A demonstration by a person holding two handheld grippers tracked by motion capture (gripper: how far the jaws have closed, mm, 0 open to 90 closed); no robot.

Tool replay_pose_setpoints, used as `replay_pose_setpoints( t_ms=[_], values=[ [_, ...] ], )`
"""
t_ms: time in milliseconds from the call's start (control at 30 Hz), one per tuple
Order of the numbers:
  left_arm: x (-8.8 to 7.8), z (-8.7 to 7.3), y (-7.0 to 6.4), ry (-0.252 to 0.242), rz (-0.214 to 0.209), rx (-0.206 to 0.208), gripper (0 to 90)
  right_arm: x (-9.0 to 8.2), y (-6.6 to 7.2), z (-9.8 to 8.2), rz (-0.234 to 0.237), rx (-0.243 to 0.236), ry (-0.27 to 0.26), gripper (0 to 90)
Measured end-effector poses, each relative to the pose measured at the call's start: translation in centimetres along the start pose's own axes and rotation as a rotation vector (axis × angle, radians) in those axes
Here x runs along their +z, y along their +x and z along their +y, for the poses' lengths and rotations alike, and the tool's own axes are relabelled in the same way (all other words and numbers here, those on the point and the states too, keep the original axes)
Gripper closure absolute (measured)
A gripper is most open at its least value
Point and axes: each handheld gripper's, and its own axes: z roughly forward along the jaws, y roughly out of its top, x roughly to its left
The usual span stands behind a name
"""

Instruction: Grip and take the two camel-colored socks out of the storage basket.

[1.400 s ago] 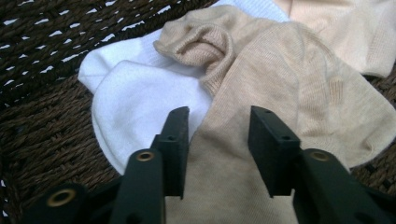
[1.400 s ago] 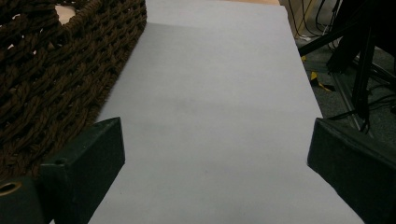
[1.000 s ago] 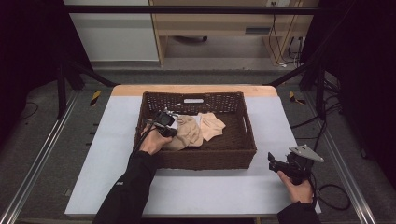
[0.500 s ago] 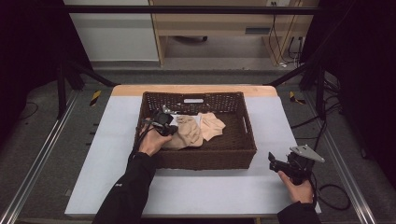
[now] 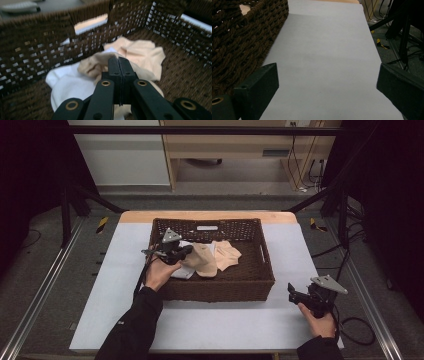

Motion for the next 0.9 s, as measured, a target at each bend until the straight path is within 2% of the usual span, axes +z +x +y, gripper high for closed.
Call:
replay_pose_setpoints(
  t_ms=[33,267,600,667,700,900],
  values=[
    [-0.3,0.3,-0.1,-0.036,-0.004,-0.001,89.1,0.0,0.0,0.0,0.0,0.0,0.0,4.4],
    [-2.1,1.5,-0.4,-0.172,-0.005,-0.008,89.1,0.0,0.0,0.0,-0.001,0.0,-0.002,4.4],
    [-5.0,3.3,-2.0,-0.295,-0.045,0.007,89.1,-0.1,-0.1,0.0,-0.002,0.002,-0.004,4.4],
    [-5.3,3.4,-2.2,-0.301,-0.051,0.008,89.1,-0.1,-0.1,0.0,-0.003,0.002,-0.004,4.4],
    [-6.1,3.6,-2.6,-0.324,-0.056,0.013,89.1,-0.1,-0.1,0.0,-0.003,0.002,-0.004,4.4],
    [-8.4,4.1,-3.8,-0.372,-0.087,0.028,89.1,-0.1,-0.1,0.0,-0.006,0.002,-0.005,4.4]
  ],
)
